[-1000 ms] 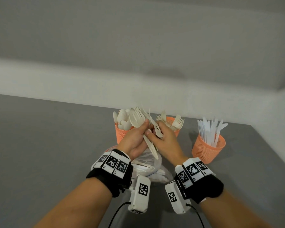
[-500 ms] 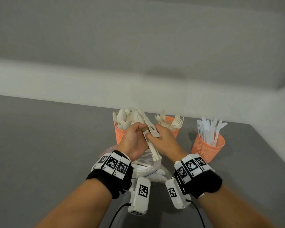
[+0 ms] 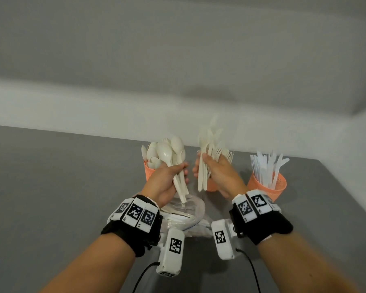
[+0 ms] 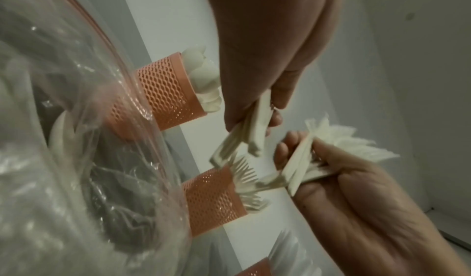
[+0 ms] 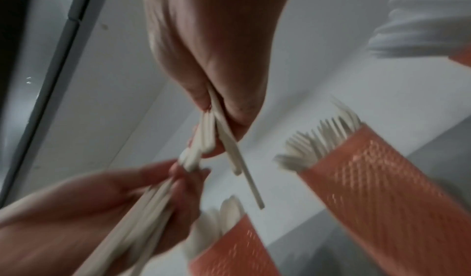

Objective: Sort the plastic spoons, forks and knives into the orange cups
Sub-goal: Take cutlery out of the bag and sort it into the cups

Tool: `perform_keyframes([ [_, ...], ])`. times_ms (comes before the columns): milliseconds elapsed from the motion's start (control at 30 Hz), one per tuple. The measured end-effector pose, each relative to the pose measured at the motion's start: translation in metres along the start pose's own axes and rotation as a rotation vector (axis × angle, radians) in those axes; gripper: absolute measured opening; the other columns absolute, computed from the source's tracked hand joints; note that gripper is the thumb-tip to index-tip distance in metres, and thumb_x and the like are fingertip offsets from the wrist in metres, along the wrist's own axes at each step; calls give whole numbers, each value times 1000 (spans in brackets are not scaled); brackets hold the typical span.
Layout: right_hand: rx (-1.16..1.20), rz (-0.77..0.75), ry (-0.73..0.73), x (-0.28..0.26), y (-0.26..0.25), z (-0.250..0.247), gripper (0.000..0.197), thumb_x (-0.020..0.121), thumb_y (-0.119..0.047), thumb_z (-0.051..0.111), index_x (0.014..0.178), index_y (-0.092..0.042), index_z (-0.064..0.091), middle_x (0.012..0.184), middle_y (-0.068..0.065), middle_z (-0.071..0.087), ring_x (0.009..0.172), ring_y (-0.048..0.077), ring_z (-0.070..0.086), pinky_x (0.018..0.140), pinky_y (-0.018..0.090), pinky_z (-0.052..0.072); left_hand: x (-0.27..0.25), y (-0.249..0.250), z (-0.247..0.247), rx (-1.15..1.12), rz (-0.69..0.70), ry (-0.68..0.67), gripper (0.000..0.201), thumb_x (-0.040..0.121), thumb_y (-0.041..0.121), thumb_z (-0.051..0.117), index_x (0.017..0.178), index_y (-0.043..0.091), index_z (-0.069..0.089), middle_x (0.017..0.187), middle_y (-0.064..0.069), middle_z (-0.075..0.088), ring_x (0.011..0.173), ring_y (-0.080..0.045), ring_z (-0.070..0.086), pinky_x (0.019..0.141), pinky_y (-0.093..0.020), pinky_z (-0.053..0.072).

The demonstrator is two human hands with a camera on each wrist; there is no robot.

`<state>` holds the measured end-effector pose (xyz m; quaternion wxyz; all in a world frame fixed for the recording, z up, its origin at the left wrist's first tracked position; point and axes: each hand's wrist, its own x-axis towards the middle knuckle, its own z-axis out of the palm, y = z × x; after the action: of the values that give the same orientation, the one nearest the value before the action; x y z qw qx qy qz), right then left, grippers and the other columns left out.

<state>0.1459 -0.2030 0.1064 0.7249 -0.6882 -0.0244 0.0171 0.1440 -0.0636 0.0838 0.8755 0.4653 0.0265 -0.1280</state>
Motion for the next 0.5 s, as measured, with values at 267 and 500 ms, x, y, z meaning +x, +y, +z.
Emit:
perform_keyframes([
  [267,-222,-327,317,62,-20,-46,14,99,-13,35,100,-12,49,82,-3,58,73,6,59,79,26,48,6,11,-16,59,-16,13,16,95,14,47,82,8,52,65,-3,48,55,-14,48,49,-22,47],
  [500,-91,-170,293,84,16,-55,51,79,-8,70,117,-24,41,100,2,60,93,19,61,86,37,52,13,14,-31,43,-17,-62,8,92,14,52,96,7,50,70,-2,52,61,-16,48,54,-27,46],
])
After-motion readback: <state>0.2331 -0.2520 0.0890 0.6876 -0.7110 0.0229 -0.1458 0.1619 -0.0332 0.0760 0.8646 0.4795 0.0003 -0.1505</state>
